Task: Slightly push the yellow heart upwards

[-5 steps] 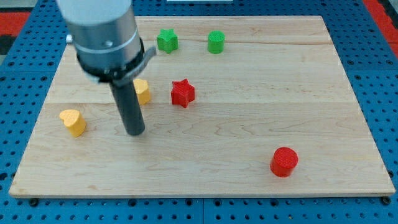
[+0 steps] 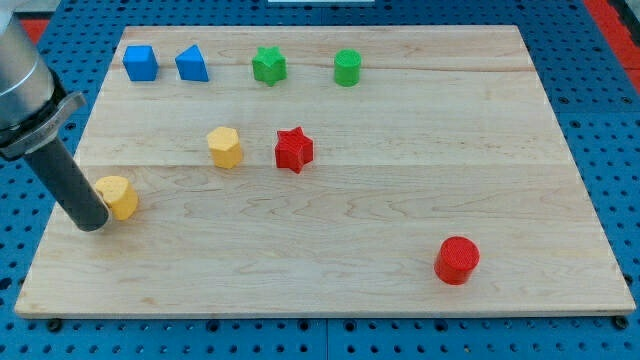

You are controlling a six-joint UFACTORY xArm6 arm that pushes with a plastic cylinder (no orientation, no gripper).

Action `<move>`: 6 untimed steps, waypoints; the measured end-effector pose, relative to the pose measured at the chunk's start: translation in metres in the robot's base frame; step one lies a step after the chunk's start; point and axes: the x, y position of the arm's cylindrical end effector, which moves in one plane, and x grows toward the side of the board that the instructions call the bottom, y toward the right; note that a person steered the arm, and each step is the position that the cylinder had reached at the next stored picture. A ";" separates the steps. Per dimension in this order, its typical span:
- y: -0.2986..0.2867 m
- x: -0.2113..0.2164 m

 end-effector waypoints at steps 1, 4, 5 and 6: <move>0.000 -0.005; 0.000 -0.042; -0.001 -0.010; 0.003 -0.005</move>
